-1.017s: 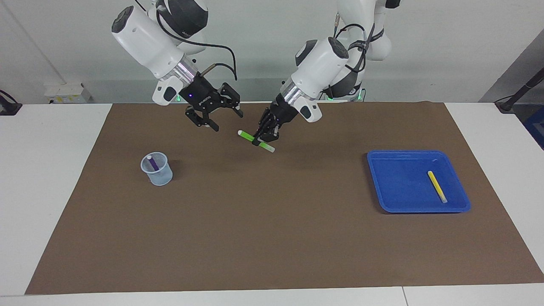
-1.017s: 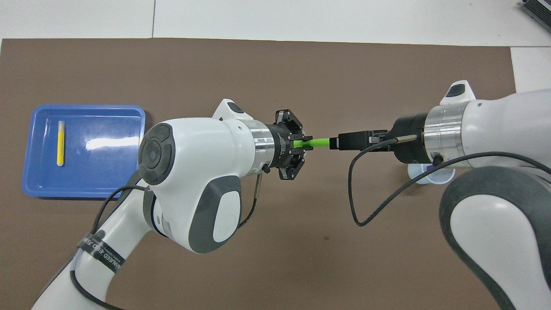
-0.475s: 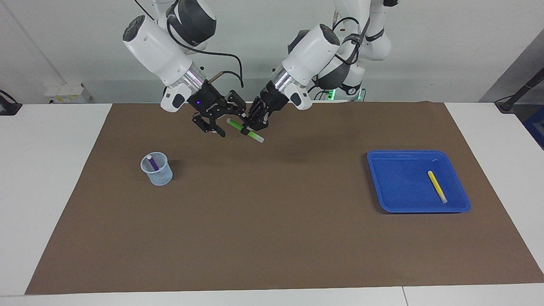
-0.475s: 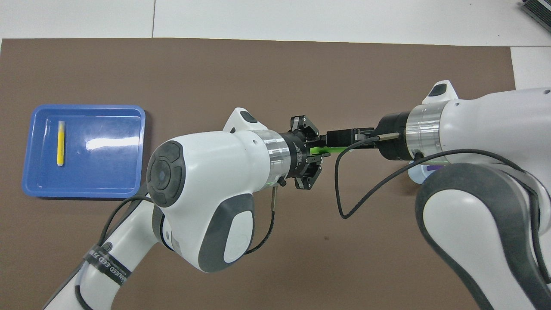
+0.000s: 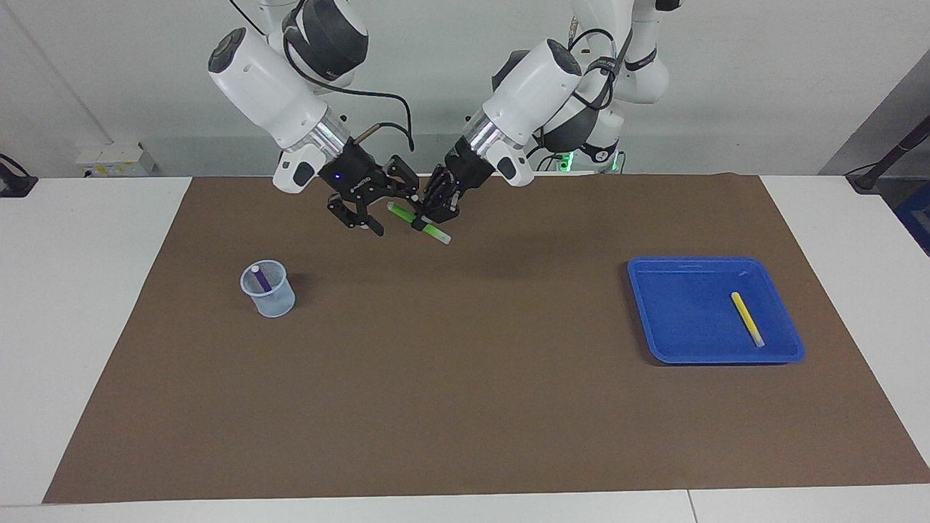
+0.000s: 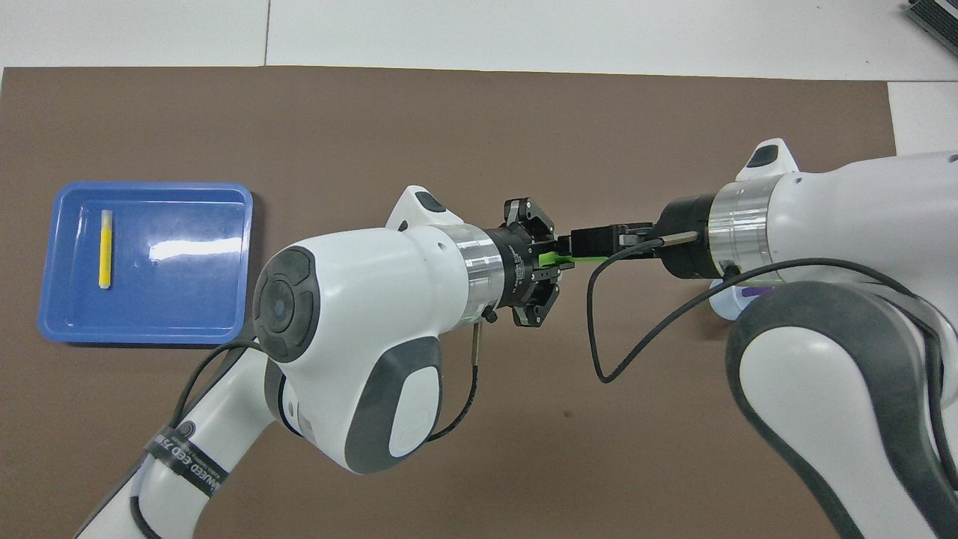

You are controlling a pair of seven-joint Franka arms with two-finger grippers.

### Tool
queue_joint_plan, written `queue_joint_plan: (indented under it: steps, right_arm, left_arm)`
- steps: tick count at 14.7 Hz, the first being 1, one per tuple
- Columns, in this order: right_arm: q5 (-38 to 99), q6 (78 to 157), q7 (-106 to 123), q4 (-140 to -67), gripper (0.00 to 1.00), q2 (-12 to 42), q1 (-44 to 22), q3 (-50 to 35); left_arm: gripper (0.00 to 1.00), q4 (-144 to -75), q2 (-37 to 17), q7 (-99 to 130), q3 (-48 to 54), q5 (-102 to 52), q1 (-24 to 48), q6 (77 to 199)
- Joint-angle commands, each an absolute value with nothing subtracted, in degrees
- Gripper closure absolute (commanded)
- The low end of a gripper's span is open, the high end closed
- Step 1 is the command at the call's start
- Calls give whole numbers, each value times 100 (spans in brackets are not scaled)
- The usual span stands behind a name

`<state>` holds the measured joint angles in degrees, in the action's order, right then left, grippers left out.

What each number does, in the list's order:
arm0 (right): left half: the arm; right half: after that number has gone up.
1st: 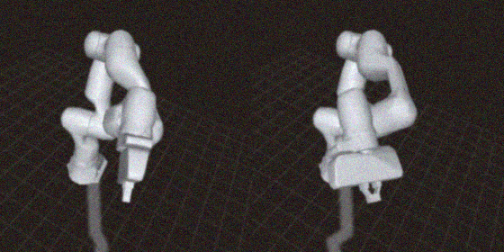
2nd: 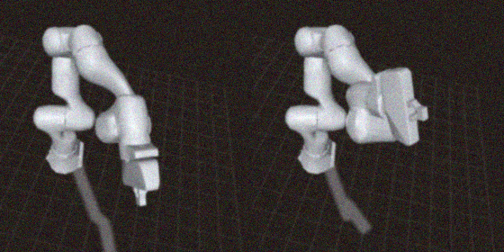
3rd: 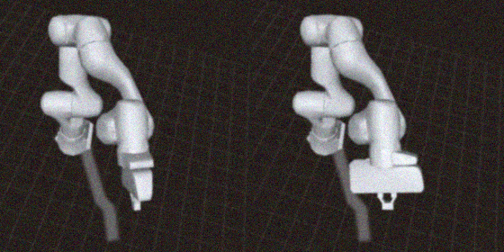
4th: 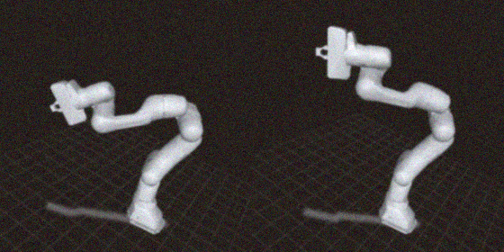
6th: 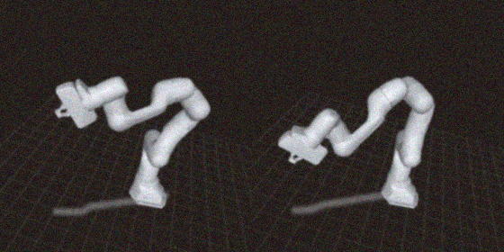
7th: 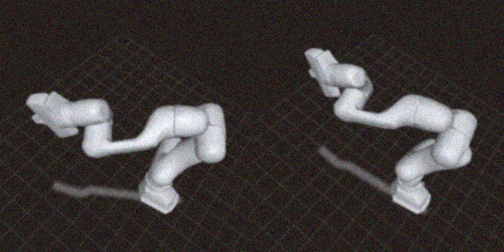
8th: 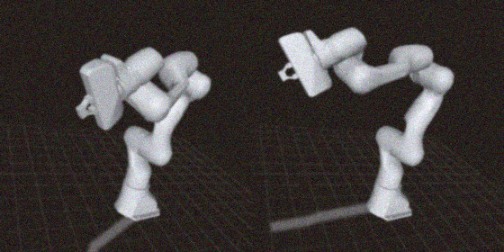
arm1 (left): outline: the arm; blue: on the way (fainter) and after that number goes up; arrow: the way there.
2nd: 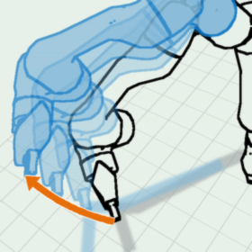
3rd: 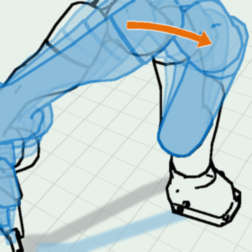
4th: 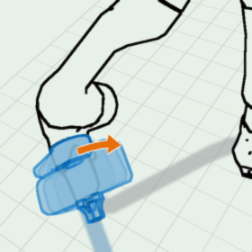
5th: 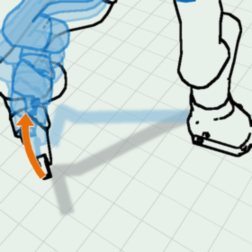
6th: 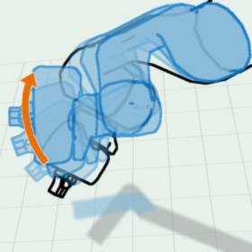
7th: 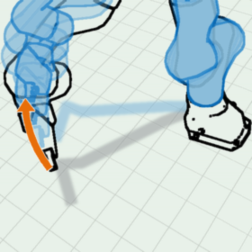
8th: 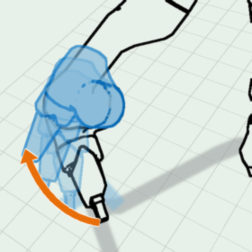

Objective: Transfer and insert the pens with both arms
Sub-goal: 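Grasp the green pen with the right gripper and open the left gripper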

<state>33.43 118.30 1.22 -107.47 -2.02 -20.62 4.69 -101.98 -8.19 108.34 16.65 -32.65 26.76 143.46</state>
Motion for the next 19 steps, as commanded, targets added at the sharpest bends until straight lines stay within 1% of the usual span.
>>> queue_joint_plan:
  steps: [1,8,9,10,11,14,16,17,19]
  right_arm:
    - [3498,11769,316,-10775,13,-211,-1995,448]
    - [3498,11751,316,-10749,39,-211,-1995,448]
    - [3498,11751,325,-10740,47,-211,-1995,448]
    - [3498,11751,325,-10740,62,-211,-1995,448]
    - [3498,11751,325,-10740,69,-211,-2004,448]
    - [3498,11751,316,-10749,80,-211,-2004,448]
    - [3489,11751,325,-10749,97,-211,-2013,448]
    - [3489,11751,334,-10749,100,-211,-2021,448]
    - [3481,11751,386,-10749,100,-211,-2021,448]
  left_arm:
    - [100,-10309,-738,10899,1635,-3340,2733,14528]
    - [100,-10547,-642,10872,1635,-3331,2742,14757]
    - [100,-10538,-642,10872,1635,-3331,2742,14757]
    - [100,-10538,-642,10872,1635,-3331,2742,14757]
    - [100,-10538,-642,10863,1635,-3331,2742,14757]
    - [100,-10529,-650,10872,1635,-3331,2742,14757]
    - [100,-10529,-650,10872,1635,-3331,2733,14757]
    - [100,-10529,-650,10872,1635,-3340,2733,14757]
    - [100,-10512,-650,10881,1635,-3340,2733,14766]
